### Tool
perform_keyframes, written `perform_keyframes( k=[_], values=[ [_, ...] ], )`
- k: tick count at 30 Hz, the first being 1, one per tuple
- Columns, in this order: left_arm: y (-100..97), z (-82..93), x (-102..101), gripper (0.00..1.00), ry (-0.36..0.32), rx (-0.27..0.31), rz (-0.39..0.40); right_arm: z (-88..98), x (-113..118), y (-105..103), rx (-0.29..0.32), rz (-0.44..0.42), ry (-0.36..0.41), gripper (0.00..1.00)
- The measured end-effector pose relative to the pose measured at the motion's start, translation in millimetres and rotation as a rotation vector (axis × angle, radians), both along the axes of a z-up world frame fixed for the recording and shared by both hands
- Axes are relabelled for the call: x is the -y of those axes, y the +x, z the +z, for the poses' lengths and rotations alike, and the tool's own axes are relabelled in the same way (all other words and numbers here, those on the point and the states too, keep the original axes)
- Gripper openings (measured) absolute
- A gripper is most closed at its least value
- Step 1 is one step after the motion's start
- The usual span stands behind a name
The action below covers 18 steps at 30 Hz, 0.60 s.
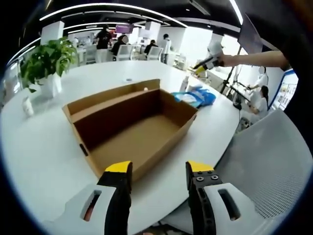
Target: Operate the shoe box by opening the lid, removing the specified soft item, and placing it in the target area until the item is outside and the box remains undamaged.
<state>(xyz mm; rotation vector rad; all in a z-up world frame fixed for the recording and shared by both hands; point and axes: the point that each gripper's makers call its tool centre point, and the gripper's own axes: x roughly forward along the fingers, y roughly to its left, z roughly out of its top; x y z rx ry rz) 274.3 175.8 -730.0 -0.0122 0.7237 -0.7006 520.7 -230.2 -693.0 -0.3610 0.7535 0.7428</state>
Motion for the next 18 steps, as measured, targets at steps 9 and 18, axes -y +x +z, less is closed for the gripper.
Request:
perform_keyframes(
  k=[9,18],
  values=[
    [-3.8,1.6,-2,0.44,-0.004,0.001,0.014,9.7,-19,-14,0.043,-0.018,0.094,0.37],
    [-5.9,4.8,-4,0.44,-0.022,0.008,0.043,2.8,-44,-39,0.019,-0.005,0.17,0.44]
  ],
)
